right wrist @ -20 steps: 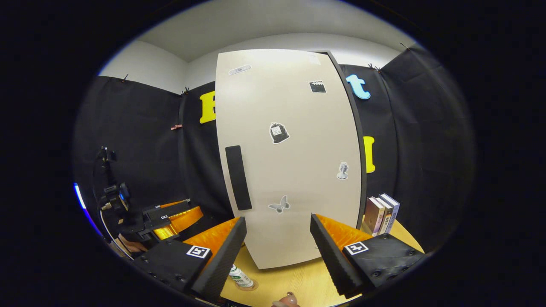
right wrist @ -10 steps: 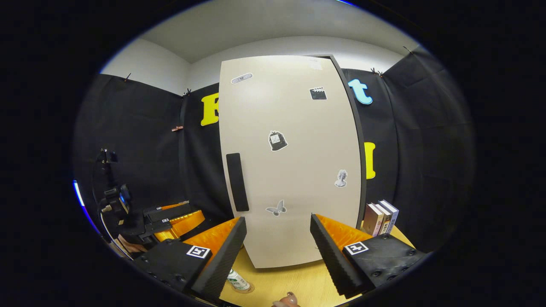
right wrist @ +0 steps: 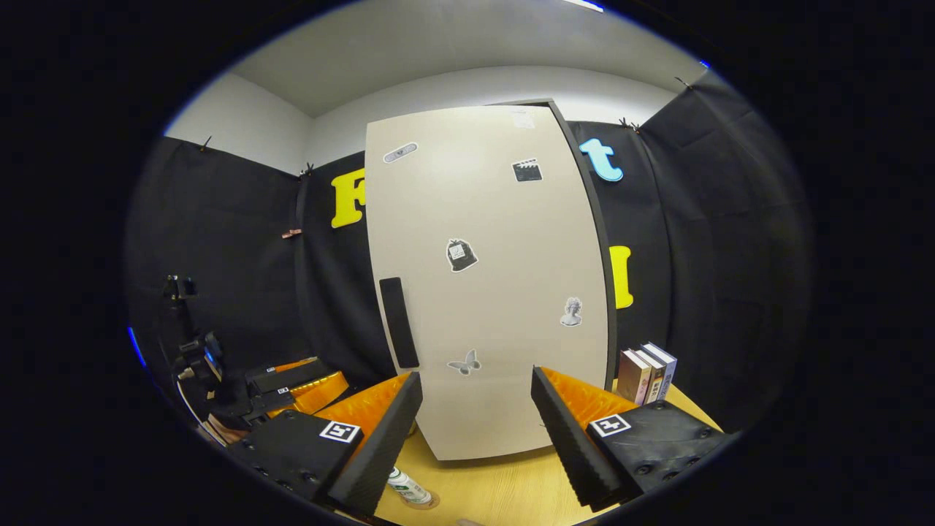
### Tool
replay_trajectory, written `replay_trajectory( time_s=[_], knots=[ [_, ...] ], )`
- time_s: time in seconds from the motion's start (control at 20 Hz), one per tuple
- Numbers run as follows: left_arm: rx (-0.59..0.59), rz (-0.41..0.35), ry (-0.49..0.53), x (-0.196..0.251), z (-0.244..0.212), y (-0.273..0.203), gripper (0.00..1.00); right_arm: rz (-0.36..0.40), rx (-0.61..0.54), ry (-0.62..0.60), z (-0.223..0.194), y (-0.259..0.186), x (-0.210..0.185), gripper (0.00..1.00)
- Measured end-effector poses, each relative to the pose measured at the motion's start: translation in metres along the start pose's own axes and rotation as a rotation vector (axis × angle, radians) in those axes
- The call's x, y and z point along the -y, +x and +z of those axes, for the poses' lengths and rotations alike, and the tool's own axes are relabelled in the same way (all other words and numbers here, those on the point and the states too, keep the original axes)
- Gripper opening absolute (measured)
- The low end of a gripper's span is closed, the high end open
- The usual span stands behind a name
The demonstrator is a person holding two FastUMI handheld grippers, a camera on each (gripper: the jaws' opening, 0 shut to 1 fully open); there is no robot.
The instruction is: Open the cabinet door with the right hand, grasp the bottle in the cabinet with the left hand and place it on the coaster, then close the cabinet door with the right hand.
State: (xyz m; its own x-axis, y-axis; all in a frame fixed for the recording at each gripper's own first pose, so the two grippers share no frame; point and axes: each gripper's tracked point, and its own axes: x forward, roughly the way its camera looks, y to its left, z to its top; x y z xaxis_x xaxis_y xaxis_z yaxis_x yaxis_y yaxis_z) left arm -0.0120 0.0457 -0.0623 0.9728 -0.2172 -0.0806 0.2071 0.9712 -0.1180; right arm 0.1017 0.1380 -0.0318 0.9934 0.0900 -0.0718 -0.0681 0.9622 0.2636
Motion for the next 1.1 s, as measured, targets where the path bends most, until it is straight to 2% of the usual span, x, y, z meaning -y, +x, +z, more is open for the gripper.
replay_trajectory(
  time_s=[0.35, 1.1],
  knots=[
    [-0.006, -0.006, 0.003, -0.002, -0.003, 0.002, 0.96, -0.008, -0.013, -0.066, -0.005, 0.006, -0.007, 0.98],
    [0.013, -0.039, 0.011, 0.008, 0.002, 0.008, 0.95, -0.013, -0.025, -0.113, -0.011, 0.006, -0.012, 0.98]
  ],
)
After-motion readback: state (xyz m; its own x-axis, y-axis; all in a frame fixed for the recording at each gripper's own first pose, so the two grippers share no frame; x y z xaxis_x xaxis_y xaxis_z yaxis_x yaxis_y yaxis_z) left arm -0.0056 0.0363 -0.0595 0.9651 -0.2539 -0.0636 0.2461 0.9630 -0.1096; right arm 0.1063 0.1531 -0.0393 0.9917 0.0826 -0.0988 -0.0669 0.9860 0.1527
